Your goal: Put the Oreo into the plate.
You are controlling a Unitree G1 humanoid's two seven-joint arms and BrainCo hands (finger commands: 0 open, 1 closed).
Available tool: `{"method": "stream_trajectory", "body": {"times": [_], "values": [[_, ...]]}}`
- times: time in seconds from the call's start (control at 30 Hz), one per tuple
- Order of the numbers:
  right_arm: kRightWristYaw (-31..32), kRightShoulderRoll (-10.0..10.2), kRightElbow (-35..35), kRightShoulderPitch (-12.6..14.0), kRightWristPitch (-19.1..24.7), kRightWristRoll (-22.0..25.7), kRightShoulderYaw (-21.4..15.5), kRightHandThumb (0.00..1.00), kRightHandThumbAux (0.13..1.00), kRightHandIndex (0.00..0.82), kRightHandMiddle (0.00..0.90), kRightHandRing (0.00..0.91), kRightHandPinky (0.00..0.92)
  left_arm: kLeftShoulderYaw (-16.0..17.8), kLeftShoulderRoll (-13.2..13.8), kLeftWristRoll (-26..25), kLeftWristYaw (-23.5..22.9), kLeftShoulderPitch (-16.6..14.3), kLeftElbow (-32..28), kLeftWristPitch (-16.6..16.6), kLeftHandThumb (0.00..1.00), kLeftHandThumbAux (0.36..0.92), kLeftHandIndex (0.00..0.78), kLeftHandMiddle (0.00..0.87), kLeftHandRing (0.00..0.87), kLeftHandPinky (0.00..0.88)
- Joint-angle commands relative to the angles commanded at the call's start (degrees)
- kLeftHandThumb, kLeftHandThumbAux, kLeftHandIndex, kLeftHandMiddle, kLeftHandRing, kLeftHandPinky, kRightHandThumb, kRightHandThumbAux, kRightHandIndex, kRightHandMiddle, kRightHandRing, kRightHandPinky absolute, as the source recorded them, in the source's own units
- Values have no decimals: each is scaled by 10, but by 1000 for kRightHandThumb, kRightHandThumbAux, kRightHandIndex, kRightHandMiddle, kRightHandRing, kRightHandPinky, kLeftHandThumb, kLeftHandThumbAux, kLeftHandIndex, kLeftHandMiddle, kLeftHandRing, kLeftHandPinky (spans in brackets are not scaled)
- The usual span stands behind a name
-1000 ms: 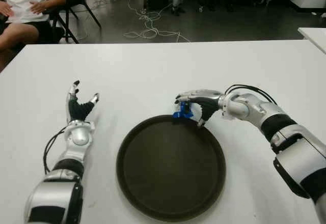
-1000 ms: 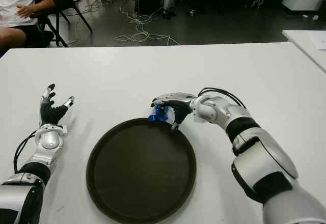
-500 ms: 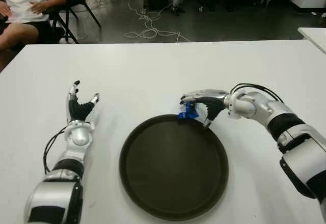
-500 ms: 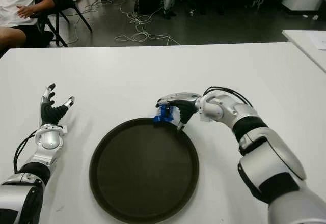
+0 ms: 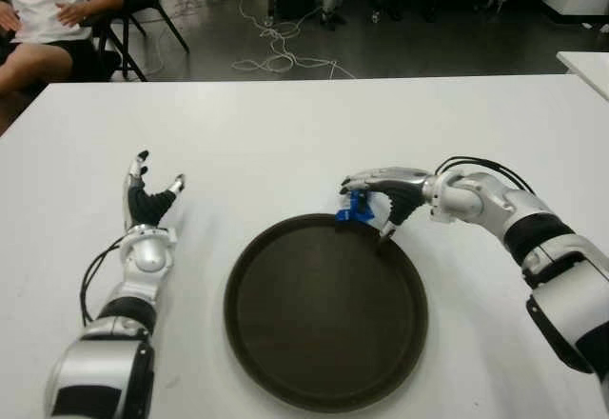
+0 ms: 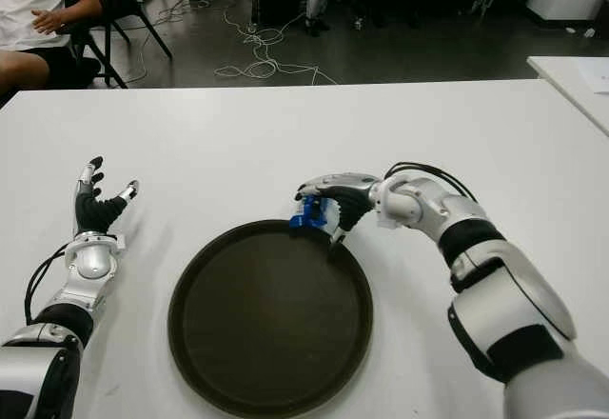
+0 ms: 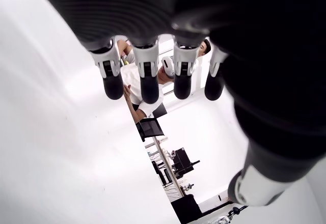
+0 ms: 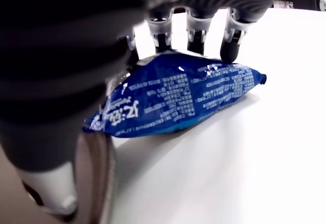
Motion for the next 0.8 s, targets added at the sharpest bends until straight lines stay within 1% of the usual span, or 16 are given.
{"method": "stream_trajectory", "body": {"times": [0.2, 0.43, 0.57, 0.8], "values": [[5, -5, -8, 4, 5, 2, -1, 0, 717, 0, 0, 0, 0, 3, -1, -4, -4, -1, 1, -2, 0, 728, 64, 106, 84, 67], [25, -15, -24, 9, 3, 12, -8, 0, 749, 0, 0, 0, 0, 6, -2, -7, -7, -1, 0, 0, 0, 745, 67, 106, 82, 63], [34, -20, -33, 14, 8, 16, -12, 0, 743, 0, 0, 0, 0, 6, -2, -7, -5, -2, 0, 3, 0, 748, 66, 103, 77, 56], [22, -20, -30, 17, 17, 11, -11, 0, 749, 0, 0, 0, 0, 8, -4, -8, -4, -2, 0, 6, 0, 739, 62, 103, 80, 57]]}}
